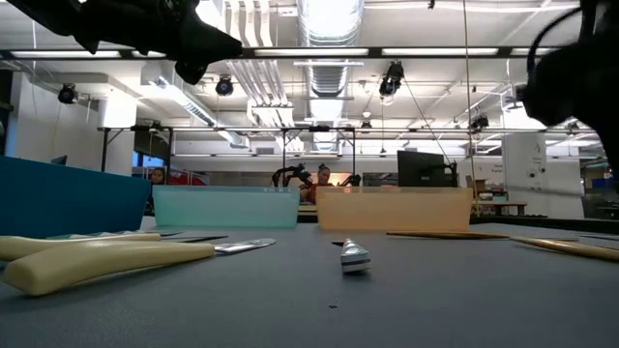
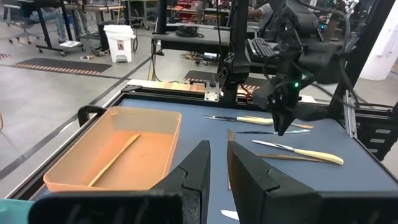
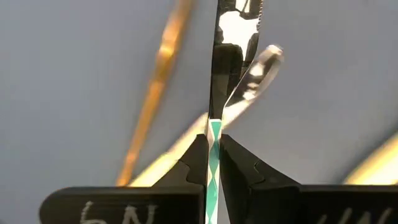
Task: Sort silverware by color (type)
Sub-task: Put the white knife into the light blue bin
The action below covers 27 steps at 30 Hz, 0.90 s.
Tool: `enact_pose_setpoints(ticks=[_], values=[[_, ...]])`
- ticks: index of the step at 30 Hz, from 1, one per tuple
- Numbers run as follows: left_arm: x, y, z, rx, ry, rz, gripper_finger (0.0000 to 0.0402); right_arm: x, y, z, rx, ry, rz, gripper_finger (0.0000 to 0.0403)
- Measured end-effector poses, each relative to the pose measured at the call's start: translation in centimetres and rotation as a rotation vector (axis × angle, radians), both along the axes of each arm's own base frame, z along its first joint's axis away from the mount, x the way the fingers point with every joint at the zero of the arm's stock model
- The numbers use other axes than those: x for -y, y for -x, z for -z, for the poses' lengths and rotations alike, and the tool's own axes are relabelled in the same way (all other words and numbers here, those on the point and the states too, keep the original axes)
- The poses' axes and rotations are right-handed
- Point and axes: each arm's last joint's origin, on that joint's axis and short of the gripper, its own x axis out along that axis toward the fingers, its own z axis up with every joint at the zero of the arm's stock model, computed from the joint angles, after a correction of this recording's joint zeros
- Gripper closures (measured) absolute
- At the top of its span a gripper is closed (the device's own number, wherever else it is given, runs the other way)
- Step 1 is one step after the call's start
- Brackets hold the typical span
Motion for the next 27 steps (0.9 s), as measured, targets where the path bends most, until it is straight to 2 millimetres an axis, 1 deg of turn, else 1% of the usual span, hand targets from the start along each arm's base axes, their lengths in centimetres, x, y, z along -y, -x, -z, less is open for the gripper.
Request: enact_pose_setpoints(ticks=[3, 6, 11, 14, 20, 27], values=[[0.0, 0.0, -0.1, 0.012, -0.011, 0.001, 0.0365, 0.5, -0.4, -1.6, 0.163, 0.021, -0.052, 0.0390], [0.0, 0.0, -0.2, 0.016, -0.042, 0.005, 0.0365, 1.4, -1.4, -3.0, 0.341, 0.055, -0.110, 0.0390], [0.0, 0.0, -0.3, 0.026, -0.074, 0.009, 0.0365, 3.9, -3.9, -4.8, 0.596, 0.185, -0.222, 0.0390], [0.0, 0.0, -0.3, 0.025, -0.105, 0.013, 0.0365, 5.9, -5.4, -5.5, 0.713, 0.305, -0.294, 0.0390], [0.0, 0.2, -0.6, 0.033, -0.180, 0.016, 0.0365, 10.6, -7.9, -6.4, 0.854, 0.590, -0.370, 0.0390], [-0.2, 0.4, -1.9, 0.064, -0.289, 0.011, 0.0365, 15.6, -10.0, -7.3, 1.047, 0.853, -0.422, 0.0390]])
